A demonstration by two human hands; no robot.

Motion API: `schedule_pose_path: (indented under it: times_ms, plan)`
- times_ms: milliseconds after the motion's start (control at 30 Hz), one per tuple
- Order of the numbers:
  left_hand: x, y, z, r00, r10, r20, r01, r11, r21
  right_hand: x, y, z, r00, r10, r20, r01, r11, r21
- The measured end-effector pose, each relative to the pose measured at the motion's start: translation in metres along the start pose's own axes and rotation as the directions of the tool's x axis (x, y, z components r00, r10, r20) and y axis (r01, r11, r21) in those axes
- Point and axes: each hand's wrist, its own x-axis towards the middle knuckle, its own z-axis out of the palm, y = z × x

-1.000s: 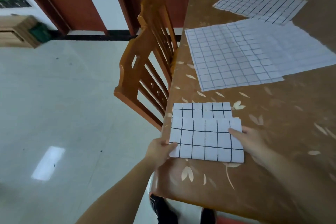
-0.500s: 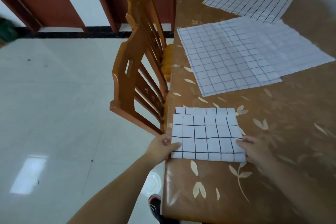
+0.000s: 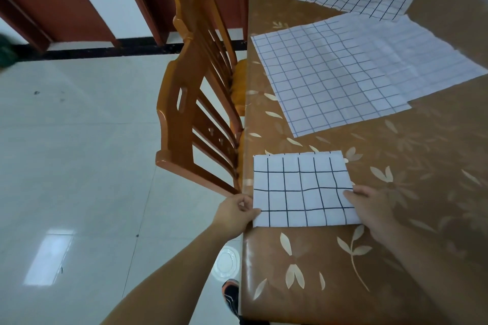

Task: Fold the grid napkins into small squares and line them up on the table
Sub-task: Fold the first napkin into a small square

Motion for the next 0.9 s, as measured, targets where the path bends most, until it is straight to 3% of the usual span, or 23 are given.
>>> schedule_pose_path:
  times_ms: [133, 200, 233, 300, 367, 467, 567, 700, 767, 800, 833, 900]
  plan:
    - [-0.004, 0.005, 0.004, 0.998, -0.028, -0.065, 0.029, 1.0, 0.012, 0.002, -0.001, 0.002, 1.0, 0.014, -0.027, -0.015, 0.998, -0.054]
    - [-0.009, 0.01, 0.007, 0.992, -0.024, -0.125, 0.037, 0.994, 0.105, 0.002, -0.001, 0.003, 0.999, 0.013, -0.036, -0.015, 0.997, -0.077]
    - [-0.012, 0.013, 0.009, 0.986, 0.008, -0.165, 0.025, 0.981, 0.191, 0.003, -0.002, 0.003, 0.999, 0.012, -0.035, -0.015, 0.996, -0.091]
    - [-0.014, 0.014, 0.017, 0.957, 0.199, -0.212, -0.095, 0.903, 0.418, 0.003, -0.002, 0.003, 0.999, 0.014, -0.034, -0.018, 0.992, -0.123]
    - [-0.014, 0.016, 0.029, 0.9, 0.417, -0.128, -0.267, 0.758, 0.595, 0.004, -0.002, 0.003, 0.999, -0.002, -0.035, -0.004, 0.986, -0.164]
    - [-0.009, 0.024, 0.048, 0.831, 0.552, 0.066, -0.419, 0.543, 0.728, 0.005, -0.003, 0.002, 0.999, -0.026, -0.027, 0.02, 0.976, -0.218]
    - [0.001, 0.028, 0.062, 0.857, 0.479, 0.188, -0.419, 0.438, 0.795, 0.007, -0.001, 0.002, 0.998, -0.049, -0.027, 0.04, 0.963, -0.265]
    - [0.009, 0.017, 0.07, 0.889, 0.422, 0.18, -0.361, 0.402, 0.841, 0.01, 0.001, 0.004, 0.998, -0.054, -0.041, 0.04, 0.959, -0.28]
    - [0.011, 0.013, 0.072, 0.891, 0.422, 0.166, -0.346, 0.397, 0.85, 0.005, -0.001, 0.001, 0.987, -0.147, -0.072, 0.118, 0.944, -0.308]
    - [0.012, 0.013, 0.073, 0.892, 0.423, 0.161, -0.34, 0.392, 0.855, 0.001, 0.001, 0.0, 0.957, -0.27, -0.106, 0.214, 0.904, -0.369]
    - [0.013, 0.012, 0.074, 0.891, 0.426, 0.157, -0.336, 0.386, 0.859, -0.005, 0.003, 0.0, 0.894, -0.433, -0.112, 0.343, 0.825, -0.449]
    - [0.012, 0.014, 0.074, 0.887, 0.436, 0.148, -0.334, 0.388, 0.859, -0.029, 0.004, 0.015, 0.718, -0.696, 0.021, 0.61, 0.615, -0.499]
